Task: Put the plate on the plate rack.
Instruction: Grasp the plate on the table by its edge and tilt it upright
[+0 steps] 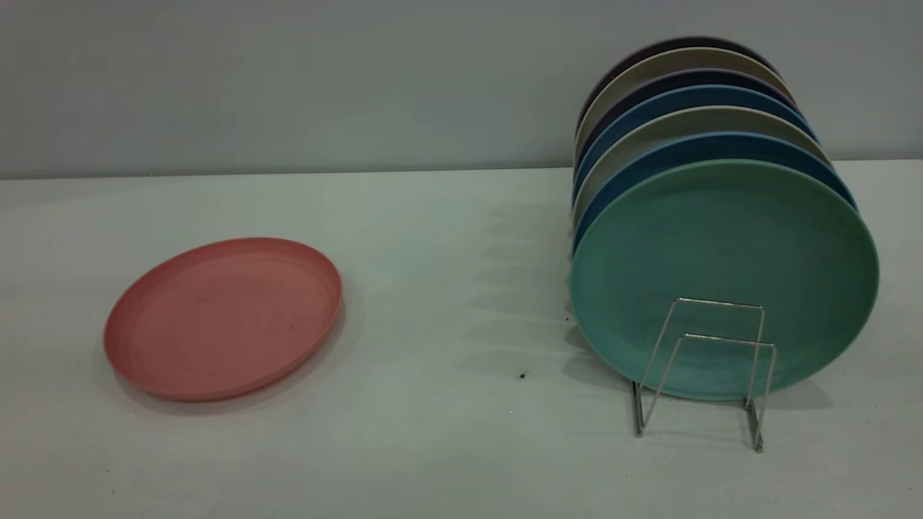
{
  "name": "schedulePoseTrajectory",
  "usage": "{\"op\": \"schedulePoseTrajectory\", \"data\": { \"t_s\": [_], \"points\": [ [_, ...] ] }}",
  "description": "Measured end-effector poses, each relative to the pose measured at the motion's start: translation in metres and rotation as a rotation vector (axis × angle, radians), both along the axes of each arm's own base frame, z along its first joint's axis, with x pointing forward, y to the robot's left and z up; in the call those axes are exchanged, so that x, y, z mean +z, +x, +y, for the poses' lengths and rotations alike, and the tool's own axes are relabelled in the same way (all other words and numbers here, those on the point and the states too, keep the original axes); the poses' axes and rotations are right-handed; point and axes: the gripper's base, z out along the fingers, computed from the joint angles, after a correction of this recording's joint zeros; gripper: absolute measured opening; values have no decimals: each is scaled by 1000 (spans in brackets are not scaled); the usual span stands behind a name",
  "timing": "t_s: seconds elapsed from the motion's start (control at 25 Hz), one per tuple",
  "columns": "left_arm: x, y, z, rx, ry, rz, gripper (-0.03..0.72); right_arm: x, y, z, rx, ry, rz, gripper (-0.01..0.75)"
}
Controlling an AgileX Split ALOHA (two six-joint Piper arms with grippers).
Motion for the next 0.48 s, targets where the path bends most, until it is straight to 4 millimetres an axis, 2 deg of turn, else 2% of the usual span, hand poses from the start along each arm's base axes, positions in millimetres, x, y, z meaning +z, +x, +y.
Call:
{"op": "schedulePoseTrajectory", "data": {
  "t_s": [0.16,0.32,0.48],
  "points": [
    [-23,30,-4,2,-13,53,250,-12,20,9,52,29,44,243],
    [-49,55,-5,17,-22,127,302,-25,37,17,109,52,85,243],
    [-65,83,8,131,-61,189,377,-35,50,23,158,79,107,255]
  ]
}}
